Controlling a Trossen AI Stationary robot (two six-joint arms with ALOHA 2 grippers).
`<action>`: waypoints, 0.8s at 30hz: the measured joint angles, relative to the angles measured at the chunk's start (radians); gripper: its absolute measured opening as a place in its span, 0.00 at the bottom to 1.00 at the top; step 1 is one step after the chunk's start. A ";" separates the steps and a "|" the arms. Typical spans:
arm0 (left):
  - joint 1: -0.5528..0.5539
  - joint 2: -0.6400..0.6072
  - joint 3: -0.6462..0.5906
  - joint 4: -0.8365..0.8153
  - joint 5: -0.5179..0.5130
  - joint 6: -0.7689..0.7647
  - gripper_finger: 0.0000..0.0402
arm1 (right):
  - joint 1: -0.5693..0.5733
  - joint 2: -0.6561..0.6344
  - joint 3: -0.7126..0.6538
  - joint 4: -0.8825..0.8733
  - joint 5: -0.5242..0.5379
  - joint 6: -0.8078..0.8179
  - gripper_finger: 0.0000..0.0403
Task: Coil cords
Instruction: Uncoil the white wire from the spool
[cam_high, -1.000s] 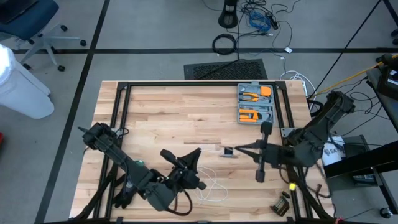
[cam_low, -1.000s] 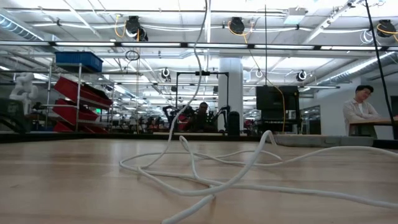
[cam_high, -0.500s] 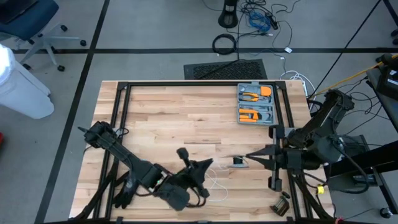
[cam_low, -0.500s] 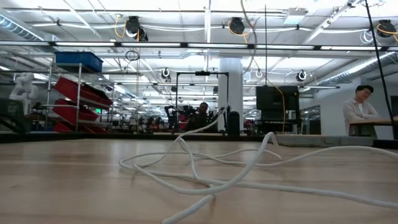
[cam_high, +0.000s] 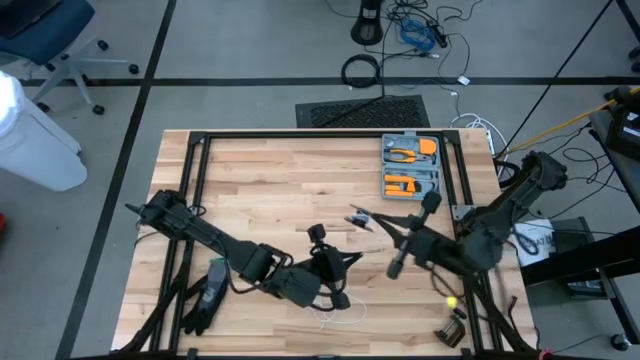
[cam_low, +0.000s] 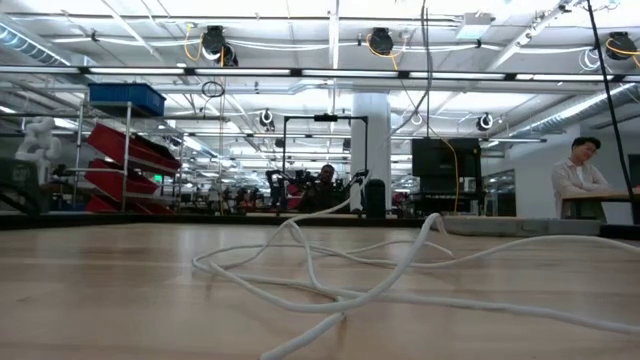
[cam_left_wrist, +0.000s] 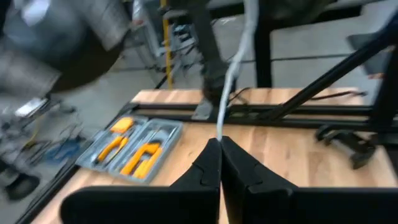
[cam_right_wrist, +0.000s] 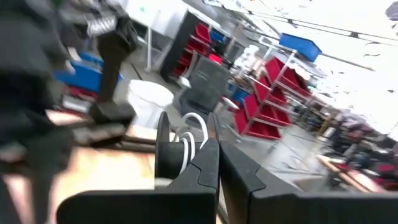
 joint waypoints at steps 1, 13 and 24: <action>-0.005 0.000 0.000 0.016 0.001 0.021 0.00 | -0.007 0.006 0.000 -0.012 0.000 -0.004 0.00; -0.101 -0.056 0.000 0.056 -0.166 0.173 0.00 | -0.029 -0.012 0.000 -0.234 -0.002 0.165 0.00; -0.187 -0.125 0.000 -0.090 -0.591 0.204 0.00 | -0.018 -0.014 0.000 -0.321 -0.009 0.262 0.00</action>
